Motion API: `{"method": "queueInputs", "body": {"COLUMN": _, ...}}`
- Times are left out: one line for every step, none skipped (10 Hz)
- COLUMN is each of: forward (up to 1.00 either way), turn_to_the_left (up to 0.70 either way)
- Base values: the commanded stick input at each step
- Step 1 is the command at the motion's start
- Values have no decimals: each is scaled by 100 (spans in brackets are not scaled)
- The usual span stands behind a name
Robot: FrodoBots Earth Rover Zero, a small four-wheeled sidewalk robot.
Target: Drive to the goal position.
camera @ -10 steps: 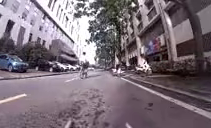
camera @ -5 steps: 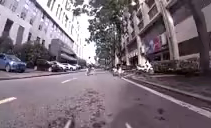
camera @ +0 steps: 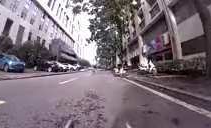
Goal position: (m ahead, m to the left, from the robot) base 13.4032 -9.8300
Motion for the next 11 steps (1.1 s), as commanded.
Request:
{"method": "queueInputs", "body": {"forward": 70, "turn_to_the_left": -9}}
{"method": "queueInputs", "body": {"forward": 70, "turn_to_the_left": -2}}
{"method": "queueInputs", "body": {"forward": 70, "turn_to_the_left": -10}}
{"method": "queueInputs", "body": {"forward": 70, "turn_to_the_left": -9}}
{"method": "queueInputs", "body": {"forward": 70, "turn_to_the_left": 0}}
{"method": "queueInputs", "body": {"forward": 70, "turn_to_the_left": 0}}
{"method": "queueInputs", "body": {"forward": 70, "turn_to_the_left": -3}}
{"method": "queueInputs", "body": {"forward": 70, "turn_to_the_left": -3}}
{"method": "queueInputs", "body": {"forward": 70, "turn_to_the_left": 0}}
{"method": "queueInputs", "body": {"forward": 70, "turn_to_the_left": 0}}
{"method": "queueInputs", "body": {"forward": 70, "turn_to_the_left": 0}}
